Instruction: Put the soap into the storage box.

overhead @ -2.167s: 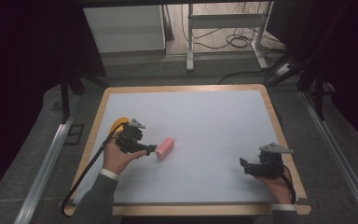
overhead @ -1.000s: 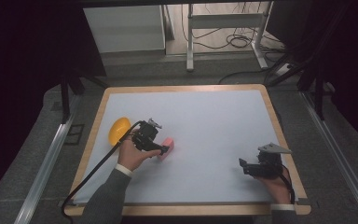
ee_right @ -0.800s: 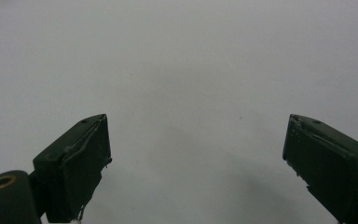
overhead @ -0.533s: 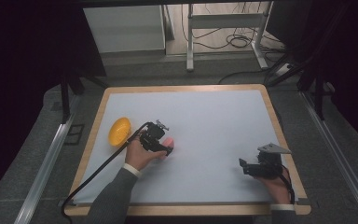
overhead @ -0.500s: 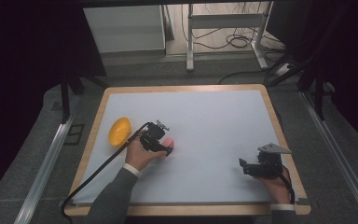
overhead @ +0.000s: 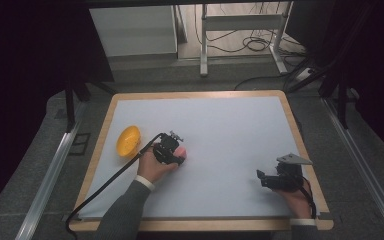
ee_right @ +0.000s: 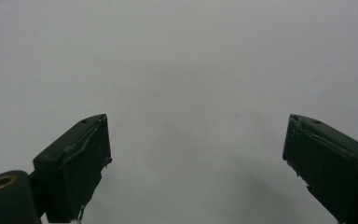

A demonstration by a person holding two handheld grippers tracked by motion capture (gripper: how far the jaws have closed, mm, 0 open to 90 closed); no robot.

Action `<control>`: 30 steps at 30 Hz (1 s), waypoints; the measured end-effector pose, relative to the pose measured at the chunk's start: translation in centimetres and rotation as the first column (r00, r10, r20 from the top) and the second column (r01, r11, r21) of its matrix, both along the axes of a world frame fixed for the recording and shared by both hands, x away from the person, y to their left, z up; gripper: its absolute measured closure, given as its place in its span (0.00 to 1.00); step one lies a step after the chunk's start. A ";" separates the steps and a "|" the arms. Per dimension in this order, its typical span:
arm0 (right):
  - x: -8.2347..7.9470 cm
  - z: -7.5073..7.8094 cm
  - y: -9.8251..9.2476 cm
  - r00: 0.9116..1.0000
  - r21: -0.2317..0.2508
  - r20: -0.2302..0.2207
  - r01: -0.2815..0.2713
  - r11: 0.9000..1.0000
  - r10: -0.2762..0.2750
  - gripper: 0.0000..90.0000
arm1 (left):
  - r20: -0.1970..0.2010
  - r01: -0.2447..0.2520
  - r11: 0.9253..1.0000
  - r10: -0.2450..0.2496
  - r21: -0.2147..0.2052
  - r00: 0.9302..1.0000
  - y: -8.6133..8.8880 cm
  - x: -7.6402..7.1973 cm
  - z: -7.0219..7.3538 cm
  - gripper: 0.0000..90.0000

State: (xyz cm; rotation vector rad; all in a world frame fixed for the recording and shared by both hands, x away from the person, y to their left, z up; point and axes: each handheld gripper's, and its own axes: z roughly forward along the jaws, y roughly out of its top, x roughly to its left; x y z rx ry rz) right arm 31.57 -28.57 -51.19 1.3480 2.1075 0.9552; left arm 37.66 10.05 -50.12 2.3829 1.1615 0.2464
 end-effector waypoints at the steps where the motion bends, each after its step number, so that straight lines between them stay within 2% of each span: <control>1: 0.0 0.0 0.0 1.000 0.000 0.001 -0.001 1.000 0.001 0.08 | 0.004 -0.004 1.000 0.004 -0.003 1.000 0.0 0.0 0.0 0.66; 6: 0.0 0.0 0.0 1.000 0.000 -0.001 0.002 1.000 -0.002 0.08 | 0.002 -0.008 1.000 0.008 -0.008 1.000 0.1 0.0 0.0 0.67; 10: 0.0 0.1 0.0 1.000 0.001 0.003 0.000 1.000 0.000 0.08 | 0.019 -0.013 1.000 0.013 -0.008 1.000 0.6 -0.2 0.1 0.67; 15: -0.1 0.1 0.0 1.000 0.001 0.006 0.002 1.000 -0.002 0.08 | 0.030 -0.029 0.999 0.030 -0.037 0.999 1.6 -0.4 0.5 0.67; 26: 0.0 0.0 0.2 1.000 -0.005 0.004 0.001 1.000 -0.001 0.08 | 0.067 -0.040 0.997 0.044 -0.061 0.997 2.9 -1.1 1.6 0.67; 30: 0.0 0.0 0.1 1.000 -0.003 0.004 0.003 1.000 -0.003 0.08 | 0.080 -0.039 0.998 0.043 -0.056 0.996 3.1 -1.2 1.8 0.67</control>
